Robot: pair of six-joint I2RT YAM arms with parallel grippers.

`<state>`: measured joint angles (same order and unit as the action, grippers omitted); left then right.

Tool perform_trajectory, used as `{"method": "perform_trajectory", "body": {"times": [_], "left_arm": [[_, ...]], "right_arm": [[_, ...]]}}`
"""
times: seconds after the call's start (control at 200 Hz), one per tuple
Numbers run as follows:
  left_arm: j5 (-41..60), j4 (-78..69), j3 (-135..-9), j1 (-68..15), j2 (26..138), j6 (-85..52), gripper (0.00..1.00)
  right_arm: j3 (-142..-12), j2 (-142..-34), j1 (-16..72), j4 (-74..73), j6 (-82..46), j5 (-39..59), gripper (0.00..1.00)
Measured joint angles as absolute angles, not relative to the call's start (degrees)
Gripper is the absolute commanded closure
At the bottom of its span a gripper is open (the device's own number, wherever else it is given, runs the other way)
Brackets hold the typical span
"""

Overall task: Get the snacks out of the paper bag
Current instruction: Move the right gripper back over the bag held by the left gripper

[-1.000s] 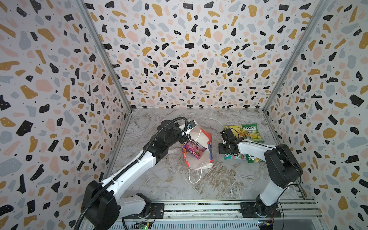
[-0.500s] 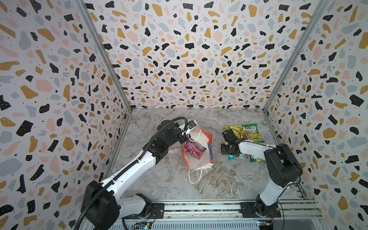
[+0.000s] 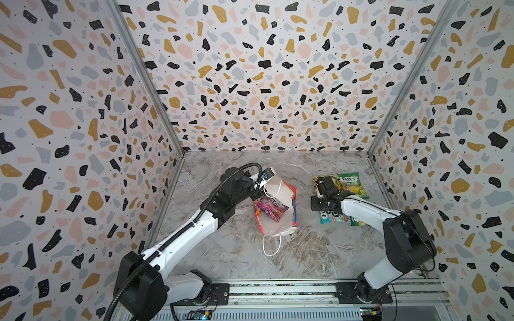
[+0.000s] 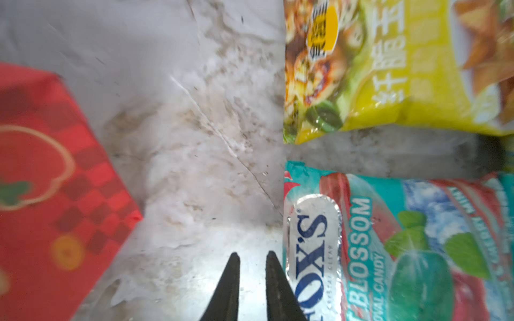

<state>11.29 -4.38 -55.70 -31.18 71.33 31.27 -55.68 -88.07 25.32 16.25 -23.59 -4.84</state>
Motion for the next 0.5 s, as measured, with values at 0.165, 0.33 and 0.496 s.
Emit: {"method": "perform_trajectory", "body": {"times": [0.165, 0.33, 0.496], "left_arm": [[11.25, -3.55, -56.64, -31.2, 71.72, 31.22, 1.0], [10.31, -3.6, -57.06, -31.2, 72.05, 29.78, 1.0], [9.67, -4.51, -57.06, -31.2, 72.77, 28.23, 1.0]], "right_arm": [[-57.84, -79.07, 27.64, 14.28, -22.59, -4.19, 0.87], [-58.22, -70.26, 34.3, 11.09, -21.1, -3.57, 1.0], [-57.21, -64.66, 46.3, 4.95, -19.29, -3.57, 1.0]]}}
